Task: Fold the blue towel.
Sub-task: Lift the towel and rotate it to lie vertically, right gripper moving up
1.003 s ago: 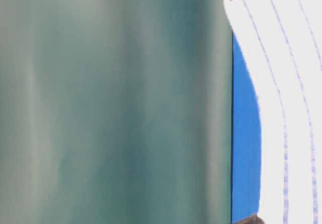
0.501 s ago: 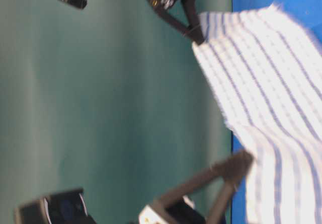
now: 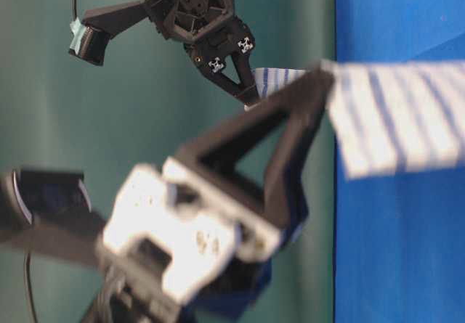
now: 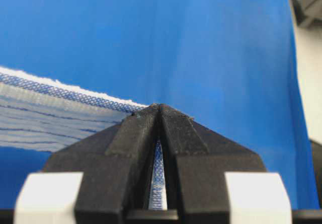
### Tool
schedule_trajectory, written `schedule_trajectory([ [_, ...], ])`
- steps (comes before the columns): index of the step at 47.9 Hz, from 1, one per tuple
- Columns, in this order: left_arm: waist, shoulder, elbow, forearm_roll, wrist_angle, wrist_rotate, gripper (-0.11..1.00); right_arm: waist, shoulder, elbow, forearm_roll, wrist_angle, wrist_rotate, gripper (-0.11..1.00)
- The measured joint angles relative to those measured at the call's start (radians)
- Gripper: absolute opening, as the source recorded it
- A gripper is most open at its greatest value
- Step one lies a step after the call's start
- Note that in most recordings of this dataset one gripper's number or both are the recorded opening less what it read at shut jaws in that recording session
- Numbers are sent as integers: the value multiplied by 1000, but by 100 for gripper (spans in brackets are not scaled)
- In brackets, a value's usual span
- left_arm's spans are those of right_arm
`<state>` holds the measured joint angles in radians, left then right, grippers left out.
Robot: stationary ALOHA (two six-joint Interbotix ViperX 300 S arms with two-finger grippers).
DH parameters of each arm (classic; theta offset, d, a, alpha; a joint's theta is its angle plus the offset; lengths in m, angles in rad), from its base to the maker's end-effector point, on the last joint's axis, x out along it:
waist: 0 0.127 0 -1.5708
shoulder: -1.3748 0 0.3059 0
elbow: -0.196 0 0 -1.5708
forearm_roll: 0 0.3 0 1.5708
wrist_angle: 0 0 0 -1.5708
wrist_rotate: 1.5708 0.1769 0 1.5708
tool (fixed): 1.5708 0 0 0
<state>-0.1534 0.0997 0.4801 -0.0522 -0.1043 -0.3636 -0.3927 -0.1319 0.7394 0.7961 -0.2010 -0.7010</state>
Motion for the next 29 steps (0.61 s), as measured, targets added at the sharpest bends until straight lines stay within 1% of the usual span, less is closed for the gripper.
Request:
schedule_trajectory([
  [7,3,46,-66,0,-20,5,1,-9,-2,2,0,3,-8,3],
  [14,6,77,-112,0,-32,6,1,-18,-15,20,-2,8,-8,3],
  [24,8,120,-156,-3,-49,8,1,-41,-69,71,0,9,-6,3],
  [29,9,133,-164,-3,-58,9,1,-46,-83,80,-2,14,-8,3],
])
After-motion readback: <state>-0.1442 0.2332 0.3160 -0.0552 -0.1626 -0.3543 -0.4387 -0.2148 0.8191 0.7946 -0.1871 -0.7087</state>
